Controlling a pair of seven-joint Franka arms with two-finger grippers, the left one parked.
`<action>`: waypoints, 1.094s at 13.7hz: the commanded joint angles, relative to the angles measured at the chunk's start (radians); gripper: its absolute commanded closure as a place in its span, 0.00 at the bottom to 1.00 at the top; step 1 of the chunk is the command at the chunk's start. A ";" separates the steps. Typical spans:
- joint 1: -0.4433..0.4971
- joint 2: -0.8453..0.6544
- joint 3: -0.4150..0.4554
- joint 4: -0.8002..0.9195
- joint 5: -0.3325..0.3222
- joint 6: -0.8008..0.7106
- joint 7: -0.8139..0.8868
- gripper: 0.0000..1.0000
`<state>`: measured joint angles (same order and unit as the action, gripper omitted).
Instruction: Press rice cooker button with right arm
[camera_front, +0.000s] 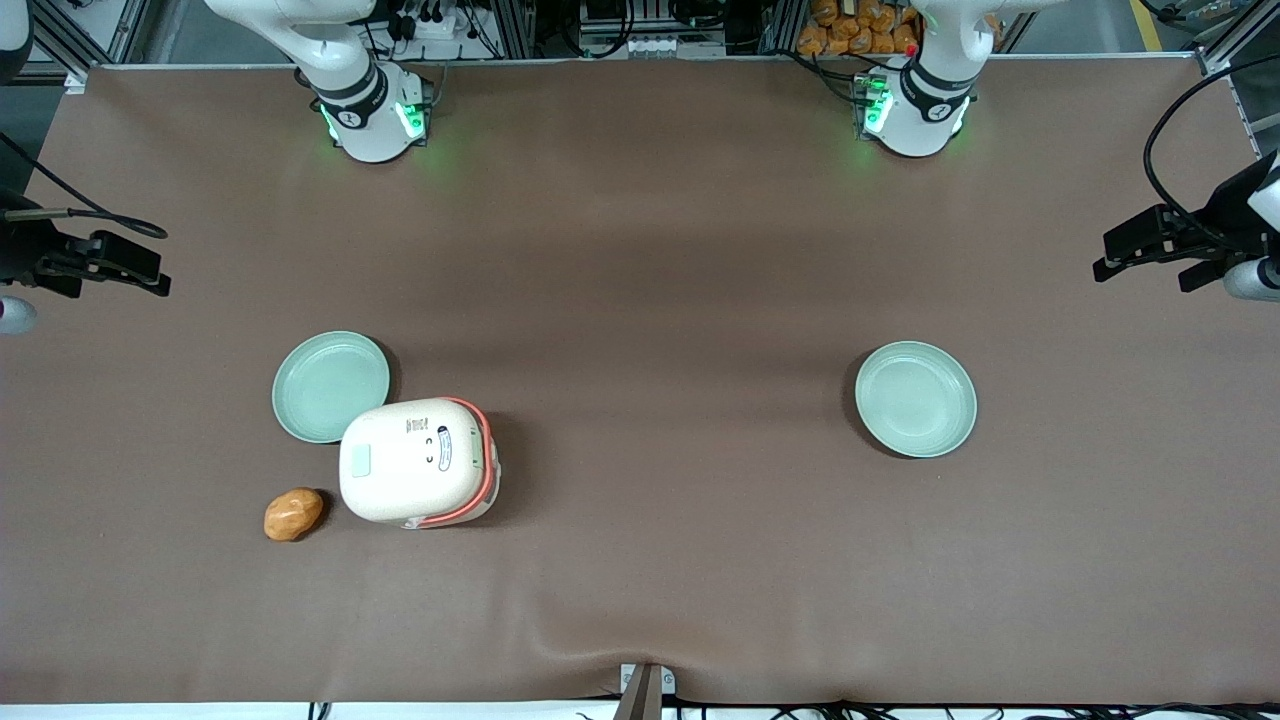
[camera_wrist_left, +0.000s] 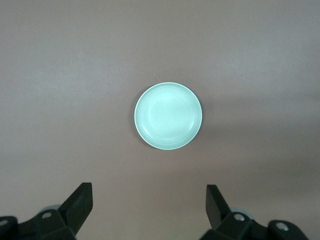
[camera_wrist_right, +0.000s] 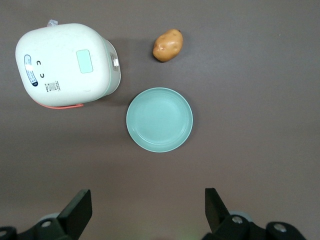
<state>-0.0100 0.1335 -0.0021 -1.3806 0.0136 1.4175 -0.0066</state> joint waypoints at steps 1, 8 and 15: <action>-0.015 -0.012 0.010 0.006 0.006 -0.029 0.017 0.00; -0.028 -0.009 0.013 0.006 0.008 -0.028 0.008 0.00; -0.031 -0.012 0.013 0.006 0.011 -0.032 0.004 0.00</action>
<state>-0.0289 0.1329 0.0043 -1.3793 0.0185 1.3983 -0.0053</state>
